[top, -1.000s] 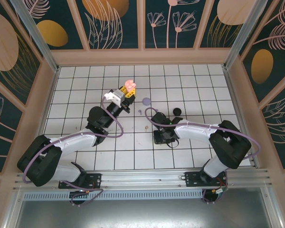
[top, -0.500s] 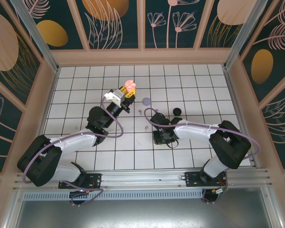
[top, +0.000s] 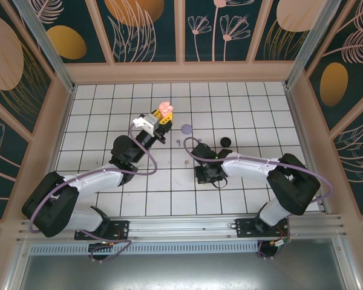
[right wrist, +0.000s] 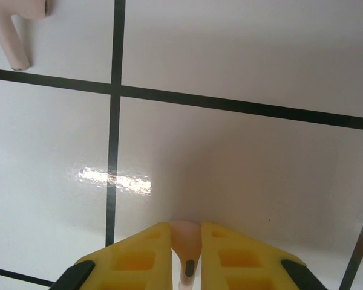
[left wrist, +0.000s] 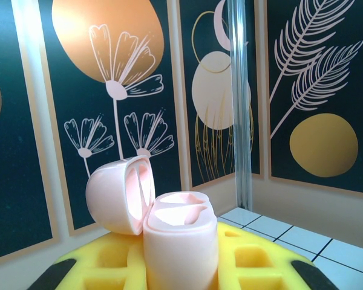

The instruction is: Insert wireless bluetooth earbuds into charging case

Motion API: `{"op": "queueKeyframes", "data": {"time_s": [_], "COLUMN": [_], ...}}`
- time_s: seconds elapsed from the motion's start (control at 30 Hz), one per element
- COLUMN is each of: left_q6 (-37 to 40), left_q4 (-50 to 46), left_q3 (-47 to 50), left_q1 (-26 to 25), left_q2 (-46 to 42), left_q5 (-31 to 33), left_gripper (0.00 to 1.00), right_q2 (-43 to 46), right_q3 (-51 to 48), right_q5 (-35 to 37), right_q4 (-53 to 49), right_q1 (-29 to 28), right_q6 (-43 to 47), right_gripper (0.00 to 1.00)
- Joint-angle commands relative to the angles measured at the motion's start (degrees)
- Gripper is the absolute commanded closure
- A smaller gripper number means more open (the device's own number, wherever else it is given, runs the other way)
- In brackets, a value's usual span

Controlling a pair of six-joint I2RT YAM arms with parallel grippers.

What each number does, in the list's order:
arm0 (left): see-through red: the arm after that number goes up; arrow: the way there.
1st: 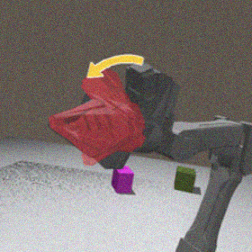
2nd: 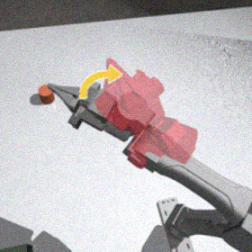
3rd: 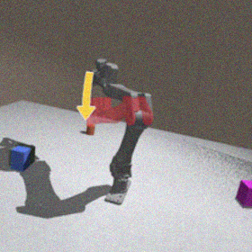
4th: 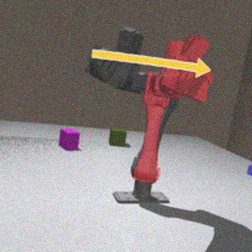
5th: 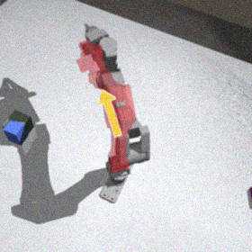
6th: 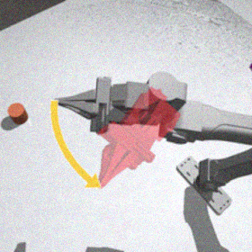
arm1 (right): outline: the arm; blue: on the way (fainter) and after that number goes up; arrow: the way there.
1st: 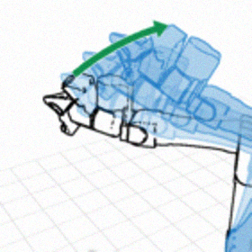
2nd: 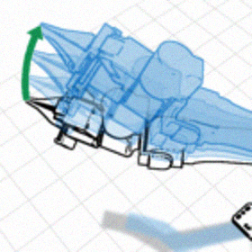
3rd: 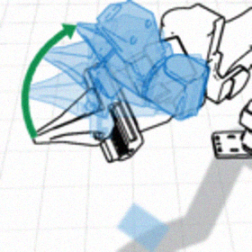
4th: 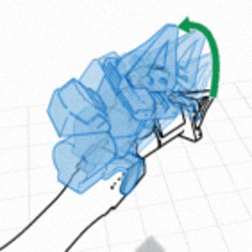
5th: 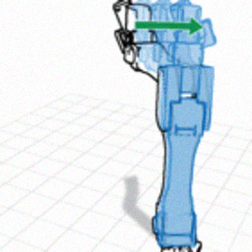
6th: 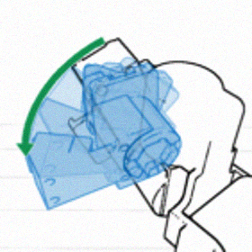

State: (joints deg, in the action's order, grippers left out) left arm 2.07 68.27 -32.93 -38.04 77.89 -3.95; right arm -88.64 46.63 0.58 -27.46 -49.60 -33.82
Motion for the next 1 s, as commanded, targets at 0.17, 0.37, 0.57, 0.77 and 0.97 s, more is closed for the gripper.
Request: {"op": "queueKeyframes", "data": {"time_s": [0.17,0.37,0.57,0.77,0.97], "left_q6": [-0.04,0.76,2.69,4.68,4.98], "left_q4": [0.62,0.36,0.26,-0.84,-2.18], "left_q3": [-0.12,-0.25,-0.07,0.25,-0.45], "left_q1": [-0.19,-0.18,-0.18,-0.19,-0.19], "left_q2": [-0.17,-0.43,-0.76,-1.73,-1.68], "left_q5": [-0.54,-1.37,-4.38,-8.32,-15.3], "left_gripper": [1.0,1.0,1.0,1.0,1.0], "right_q2": [7.14,12.98,19.04,23.32,25.82], "right_q3": [2.11,6.35,14.61,23.4,28.91], "right_q5": [1.68,3.86,6.57,8.68,6.94], "right_q4": [-1.77,-2.64,-1.76,1.46,7.68], "right_q1": [-0.32,0.03,1.04,2.05,2.49], "right_q6": [-1.51,-1.0,2.84,9.14,16.16], "right_gripper": [0.87,0.88,0.88,0.88,0.88]}}
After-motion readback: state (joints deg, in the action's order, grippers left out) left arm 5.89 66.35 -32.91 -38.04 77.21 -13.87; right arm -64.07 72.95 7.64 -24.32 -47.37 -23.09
